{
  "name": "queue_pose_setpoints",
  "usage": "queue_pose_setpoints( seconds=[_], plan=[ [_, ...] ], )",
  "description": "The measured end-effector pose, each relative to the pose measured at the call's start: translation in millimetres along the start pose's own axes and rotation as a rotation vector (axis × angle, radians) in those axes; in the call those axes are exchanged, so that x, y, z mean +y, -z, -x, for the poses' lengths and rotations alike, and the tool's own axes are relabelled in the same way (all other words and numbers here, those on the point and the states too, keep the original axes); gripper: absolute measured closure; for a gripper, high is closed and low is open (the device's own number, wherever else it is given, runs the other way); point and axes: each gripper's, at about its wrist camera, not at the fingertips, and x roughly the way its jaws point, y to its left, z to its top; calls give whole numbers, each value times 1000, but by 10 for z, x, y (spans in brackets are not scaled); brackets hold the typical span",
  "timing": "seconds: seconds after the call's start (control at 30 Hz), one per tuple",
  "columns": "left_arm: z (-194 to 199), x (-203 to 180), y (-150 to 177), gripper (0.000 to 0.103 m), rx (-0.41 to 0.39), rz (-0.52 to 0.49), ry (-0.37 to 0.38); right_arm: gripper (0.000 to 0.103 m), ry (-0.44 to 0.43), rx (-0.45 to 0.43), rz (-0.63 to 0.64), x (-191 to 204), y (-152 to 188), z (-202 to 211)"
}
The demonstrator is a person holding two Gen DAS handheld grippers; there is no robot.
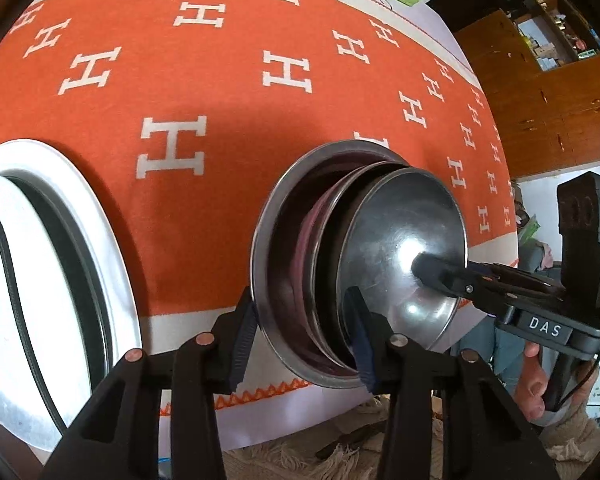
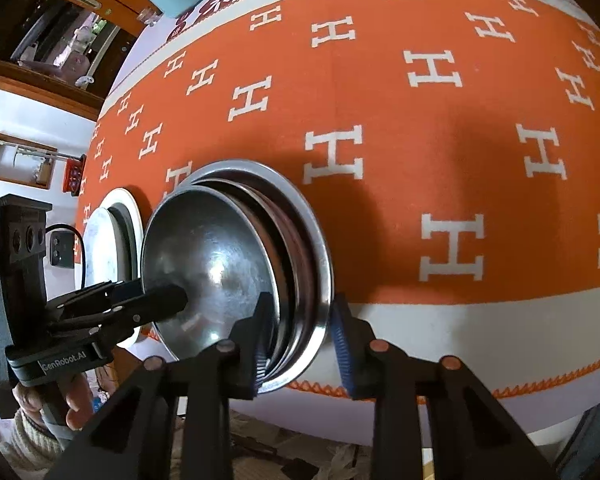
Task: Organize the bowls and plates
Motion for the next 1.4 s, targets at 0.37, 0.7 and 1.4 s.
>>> queue_pose_setpoints(
  seconds=[0.37, 0.7, 1.4],
  plan=[
    [201, -34, 30, 62, -38, 31, -7, 75, 8, 8, 2, 93, -21, 111],
    [796, 71, 270, 62, -158, 89, -56, 76, -10, -8, 86, 516, -38, 283],
    [1644, 1222, 712, 62, -253, 236, -171, 76, -37, 58, 287, 2004, -54, -143]
  ],
)
